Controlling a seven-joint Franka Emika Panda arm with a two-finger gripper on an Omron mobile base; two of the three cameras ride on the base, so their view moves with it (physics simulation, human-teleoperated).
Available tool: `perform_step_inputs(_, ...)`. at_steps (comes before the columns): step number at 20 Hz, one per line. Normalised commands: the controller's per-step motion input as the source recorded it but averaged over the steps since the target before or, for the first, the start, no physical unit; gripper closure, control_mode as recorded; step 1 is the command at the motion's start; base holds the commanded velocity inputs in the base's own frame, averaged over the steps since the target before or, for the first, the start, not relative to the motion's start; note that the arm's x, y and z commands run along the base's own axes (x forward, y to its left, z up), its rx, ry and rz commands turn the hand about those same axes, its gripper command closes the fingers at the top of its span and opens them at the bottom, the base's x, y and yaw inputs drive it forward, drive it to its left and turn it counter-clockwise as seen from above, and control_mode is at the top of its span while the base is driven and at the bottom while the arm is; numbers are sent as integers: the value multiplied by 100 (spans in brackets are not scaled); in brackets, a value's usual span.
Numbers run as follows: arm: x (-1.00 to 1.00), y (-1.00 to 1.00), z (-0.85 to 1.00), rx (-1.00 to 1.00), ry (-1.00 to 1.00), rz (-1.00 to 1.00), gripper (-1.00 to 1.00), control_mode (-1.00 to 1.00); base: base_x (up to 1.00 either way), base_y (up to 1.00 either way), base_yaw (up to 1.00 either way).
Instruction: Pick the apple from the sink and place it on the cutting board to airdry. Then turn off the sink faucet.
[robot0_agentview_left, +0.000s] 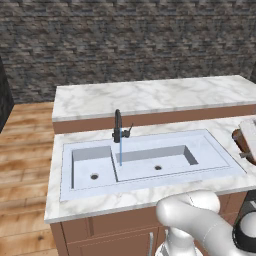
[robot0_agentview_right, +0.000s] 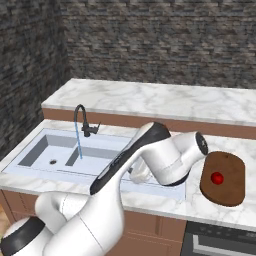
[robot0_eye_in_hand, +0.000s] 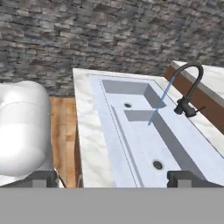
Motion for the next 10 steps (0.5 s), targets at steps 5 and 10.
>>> perform_step_inputs(5,0,50,7,7,-15,-6,-100,-100,0,0,0)
perform_step_inputs(10,0,20,0,28,0,-5,-100,-100,0,0,0)
